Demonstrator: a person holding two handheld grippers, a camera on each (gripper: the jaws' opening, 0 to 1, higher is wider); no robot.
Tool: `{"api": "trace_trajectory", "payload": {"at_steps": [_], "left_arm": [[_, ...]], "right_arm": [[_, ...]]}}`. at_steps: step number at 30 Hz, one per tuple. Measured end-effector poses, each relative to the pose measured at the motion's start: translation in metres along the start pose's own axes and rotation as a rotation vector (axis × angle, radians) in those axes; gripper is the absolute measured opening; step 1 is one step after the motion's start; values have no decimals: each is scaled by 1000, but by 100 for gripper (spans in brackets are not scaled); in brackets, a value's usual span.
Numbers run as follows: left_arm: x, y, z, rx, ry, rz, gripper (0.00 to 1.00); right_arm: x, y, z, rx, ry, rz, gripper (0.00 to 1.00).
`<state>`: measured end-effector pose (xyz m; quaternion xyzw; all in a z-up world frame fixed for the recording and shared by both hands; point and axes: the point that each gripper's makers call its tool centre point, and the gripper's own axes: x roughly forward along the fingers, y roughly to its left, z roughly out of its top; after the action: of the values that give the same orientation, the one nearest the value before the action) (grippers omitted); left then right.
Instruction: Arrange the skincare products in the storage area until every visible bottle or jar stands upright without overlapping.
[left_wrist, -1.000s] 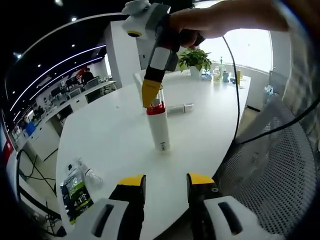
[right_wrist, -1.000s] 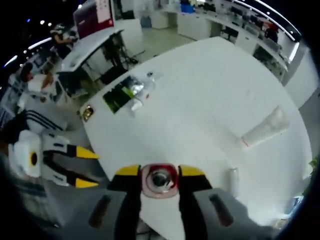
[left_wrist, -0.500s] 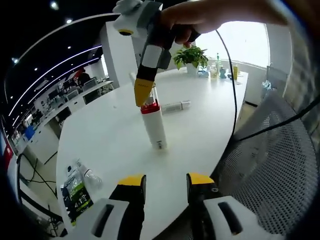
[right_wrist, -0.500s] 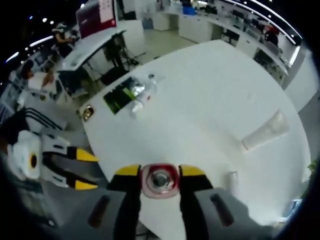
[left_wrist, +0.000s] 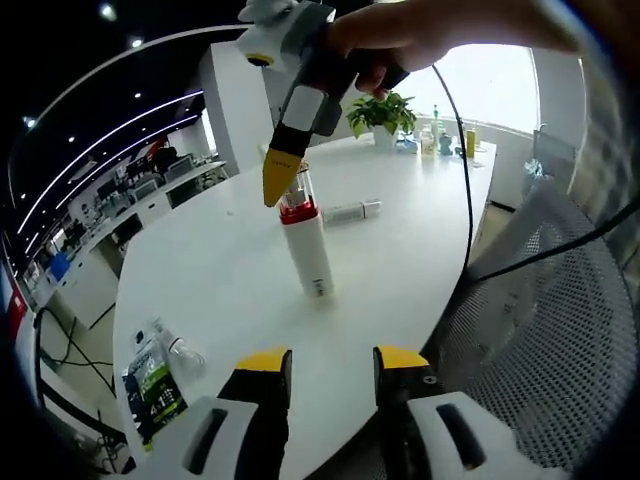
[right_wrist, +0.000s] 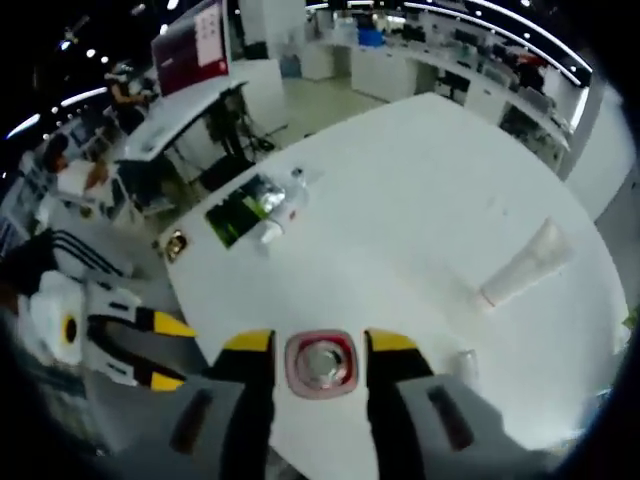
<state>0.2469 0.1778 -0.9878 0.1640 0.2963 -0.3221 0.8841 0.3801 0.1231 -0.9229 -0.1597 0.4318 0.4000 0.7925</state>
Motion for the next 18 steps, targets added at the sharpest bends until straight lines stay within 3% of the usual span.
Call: {"api": "trace_trajectory", "payload": {"at_steps": [5, 8, 11, 13, 15, 18], "left_arm": [[0, 0, 0, -5, -1, -1, 34], [0, 0, 1, -16, -2, -6, 34], [0, 3, 3, -61, -2, -17, 35], [2, 6, 3, -159, 5, -36, 36], [5, 12, 0, -253, 44, -53, 37], [14, 23, 26, -417, -65, -73, 39]], "right_arm": [[-9, -3, 4, 15, -85, 10, 45], [-18, -1, 9, -37, -199, 4, 53], [-26, 10, -6, -40, -241, 11, 60], [-28, 15, -20, -55, -262, 13, 61], [-29, 16, -33, -17, -284, 11, 61], [-32, 19, -41, 79, -346, 22, 64]]}}
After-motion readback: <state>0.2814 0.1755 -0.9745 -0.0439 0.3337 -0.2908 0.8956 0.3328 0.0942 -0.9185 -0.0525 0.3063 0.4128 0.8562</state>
